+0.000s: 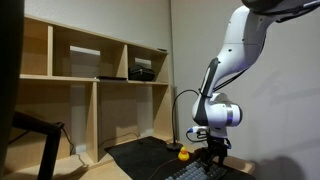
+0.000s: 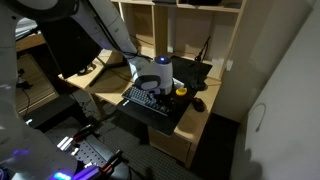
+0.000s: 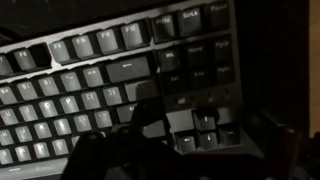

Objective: Press on the keyboard

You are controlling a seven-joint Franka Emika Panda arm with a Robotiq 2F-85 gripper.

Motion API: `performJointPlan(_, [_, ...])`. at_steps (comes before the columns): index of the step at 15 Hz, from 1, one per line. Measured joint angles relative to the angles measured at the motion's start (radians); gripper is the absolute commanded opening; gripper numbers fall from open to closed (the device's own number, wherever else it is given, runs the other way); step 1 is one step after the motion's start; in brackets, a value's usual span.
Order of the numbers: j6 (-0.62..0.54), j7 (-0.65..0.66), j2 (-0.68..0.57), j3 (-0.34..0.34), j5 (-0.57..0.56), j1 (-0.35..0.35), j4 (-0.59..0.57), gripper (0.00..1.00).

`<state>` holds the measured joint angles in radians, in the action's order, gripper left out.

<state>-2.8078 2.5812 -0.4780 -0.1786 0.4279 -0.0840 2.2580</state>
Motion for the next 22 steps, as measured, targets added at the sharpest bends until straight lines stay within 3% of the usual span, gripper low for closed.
performJointPlan(17, [0.036,0.002,0.000,0.009,0.022,-0.021,-0.023,1.00])
performJointPlan(22, [0.042,-0.085,0.190,0.006,0.063,-0.082,0.081,1.00])
